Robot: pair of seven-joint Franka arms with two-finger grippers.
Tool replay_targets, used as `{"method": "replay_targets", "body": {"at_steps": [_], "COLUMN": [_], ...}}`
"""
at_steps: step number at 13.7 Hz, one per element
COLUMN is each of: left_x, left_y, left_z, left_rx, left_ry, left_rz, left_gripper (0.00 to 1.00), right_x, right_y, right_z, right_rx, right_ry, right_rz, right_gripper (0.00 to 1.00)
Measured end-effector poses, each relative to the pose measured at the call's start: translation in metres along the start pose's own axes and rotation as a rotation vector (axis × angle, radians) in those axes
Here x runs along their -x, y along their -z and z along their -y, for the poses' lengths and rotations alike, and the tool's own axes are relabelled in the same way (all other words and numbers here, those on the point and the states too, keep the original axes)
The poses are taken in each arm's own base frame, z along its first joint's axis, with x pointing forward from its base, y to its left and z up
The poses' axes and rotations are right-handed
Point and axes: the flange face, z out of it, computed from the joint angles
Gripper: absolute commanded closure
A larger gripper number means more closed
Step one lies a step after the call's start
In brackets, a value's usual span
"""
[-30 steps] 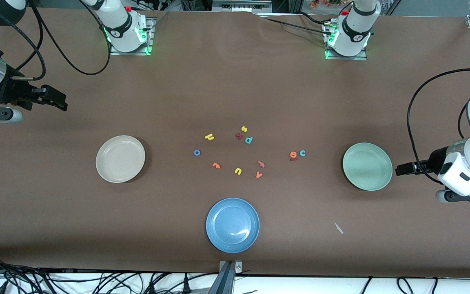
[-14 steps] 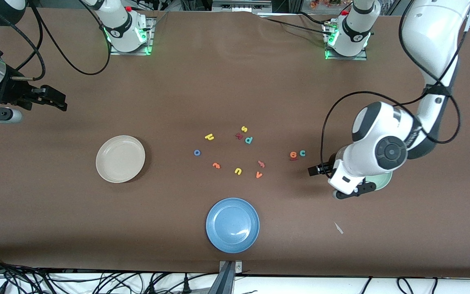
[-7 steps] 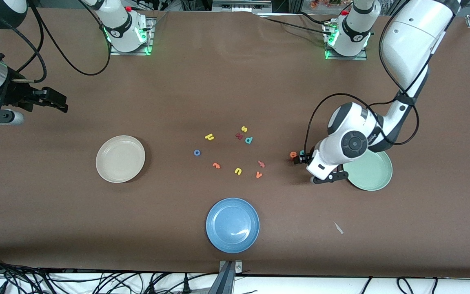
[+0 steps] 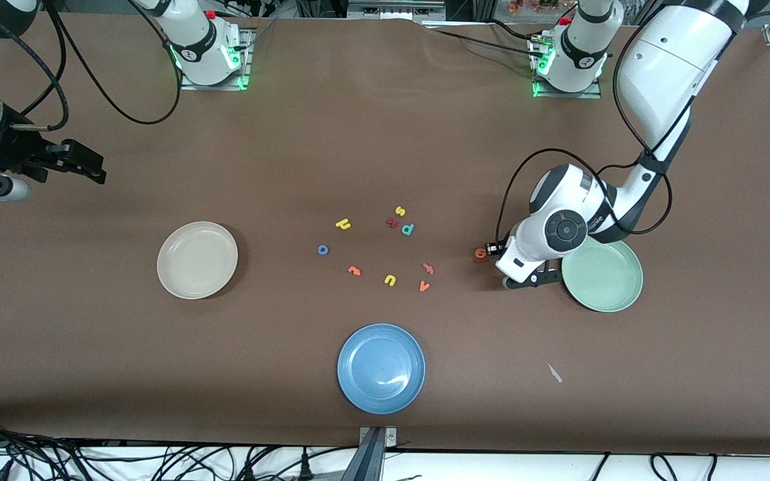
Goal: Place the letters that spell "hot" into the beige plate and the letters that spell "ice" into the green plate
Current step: 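Reach the left gripper over the cyan letter c among the letters, then grasp the cyan c with the left gripper while the right gripper reaches letters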
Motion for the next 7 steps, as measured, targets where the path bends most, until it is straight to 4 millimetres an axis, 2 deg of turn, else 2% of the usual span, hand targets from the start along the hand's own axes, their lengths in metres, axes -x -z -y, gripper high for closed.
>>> {"method": "replay_targets", "body": {"at_steps": [7], "left_x": [0.0103], "left_y": [-0.0126], "left_z": [-0.0067], "left_rx": [0.006], "left_ry": [-0.011], "left_rz": [-0.004], "left_gripper": [0.42], "right_x": [-0.0035], "right_y": [-0.0084], "right_z": [0.0044], "right_rx": [-0.004], "right_ry": [0.006], "right_rz": [0.017], "right_gripper": [0.00]}}
